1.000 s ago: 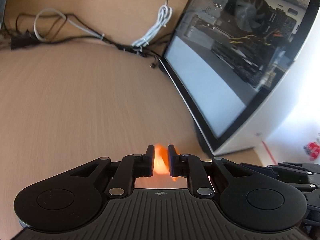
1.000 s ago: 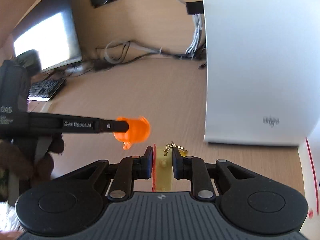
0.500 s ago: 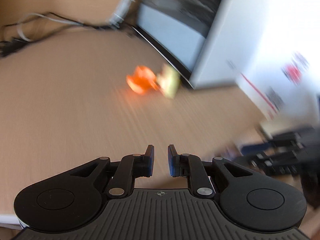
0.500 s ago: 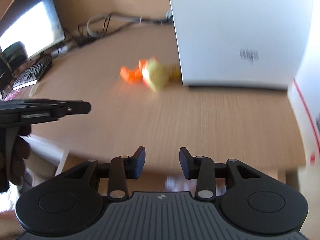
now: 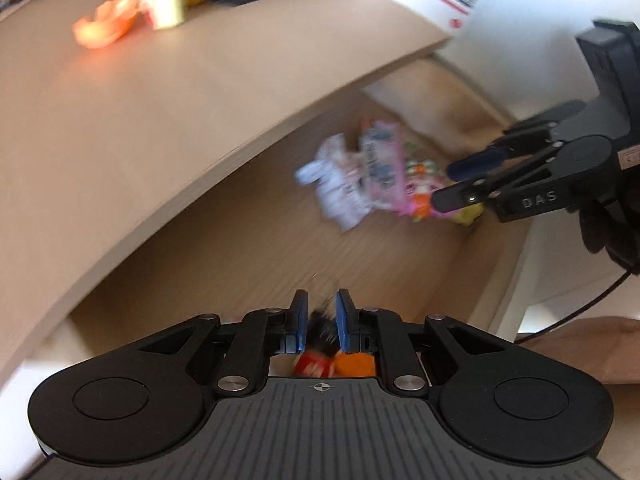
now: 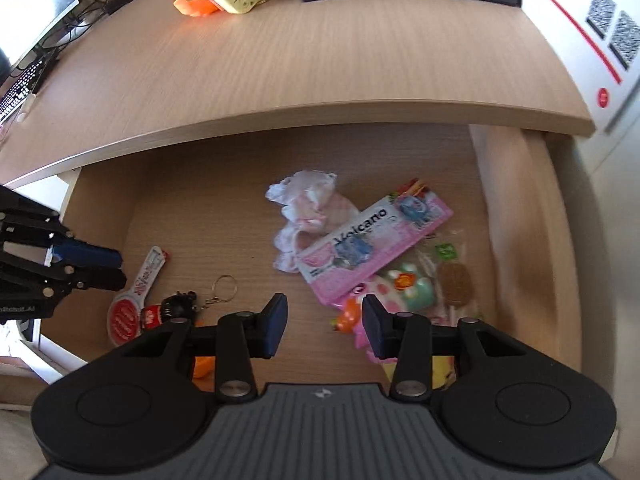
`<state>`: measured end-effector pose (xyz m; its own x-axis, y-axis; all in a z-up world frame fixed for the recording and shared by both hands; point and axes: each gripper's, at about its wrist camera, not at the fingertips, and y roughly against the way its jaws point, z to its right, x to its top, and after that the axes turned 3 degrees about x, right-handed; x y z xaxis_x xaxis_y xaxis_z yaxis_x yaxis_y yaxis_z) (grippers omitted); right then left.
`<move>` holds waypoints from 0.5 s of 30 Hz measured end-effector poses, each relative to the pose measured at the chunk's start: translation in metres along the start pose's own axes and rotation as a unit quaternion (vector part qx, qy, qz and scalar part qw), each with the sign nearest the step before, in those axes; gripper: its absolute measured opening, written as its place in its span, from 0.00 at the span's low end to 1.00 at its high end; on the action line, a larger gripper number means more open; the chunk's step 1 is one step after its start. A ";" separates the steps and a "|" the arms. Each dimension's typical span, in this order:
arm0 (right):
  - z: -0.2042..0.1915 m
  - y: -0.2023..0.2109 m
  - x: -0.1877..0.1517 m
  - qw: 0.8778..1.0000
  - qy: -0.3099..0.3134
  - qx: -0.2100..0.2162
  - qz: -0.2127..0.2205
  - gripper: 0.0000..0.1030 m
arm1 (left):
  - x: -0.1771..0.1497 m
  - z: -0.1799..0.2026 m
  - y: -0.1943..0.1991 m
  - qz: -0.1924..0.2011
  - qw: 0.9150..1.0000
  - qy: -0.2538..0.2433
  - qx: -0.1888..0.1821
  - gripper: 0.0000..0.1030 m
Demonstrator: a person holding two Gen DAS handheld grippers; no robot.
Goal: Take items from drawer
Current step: 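Grasp the black doll keychain with the left tool while the right reaches the orange pumpkin toy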
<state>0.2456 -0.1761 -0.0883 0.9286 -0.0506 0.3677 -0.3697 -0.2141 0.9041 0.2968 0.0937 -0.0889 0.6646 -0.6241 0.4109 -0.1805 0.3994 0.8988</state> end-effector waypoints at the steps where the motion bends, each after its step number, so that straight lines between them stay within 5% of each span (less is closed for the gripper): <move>1: 0.000 0.002 -0.001 1.000 0.004 -0.005 0.002 0.40 | 0.002 0.003 -0.005 -0.010 1.000 -0.019 -0.002 0.16; 11: 0.014 0.011 -0.008 1.000 -0.011 -0.006 0.013 0.40 | -0.001 0.012 -0.048 -0.126 0.989 -0.080 -0.001 0.16; 15: 0.014 0.007 -0.006 1.000 -0.014 0.010 0.001 0.40 | -0.002 0.016 -0.068 -0.151 0.984 -0.090 0.021 0.32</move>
<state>0.2382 -0.1913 -0.0874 0.9282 -0.0790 0.3635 -0.3717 -0.2336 0.8985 0.2962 0.0571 -0.1488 0.5542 -0.8204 0.1411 -0.0268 0.1518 0.9880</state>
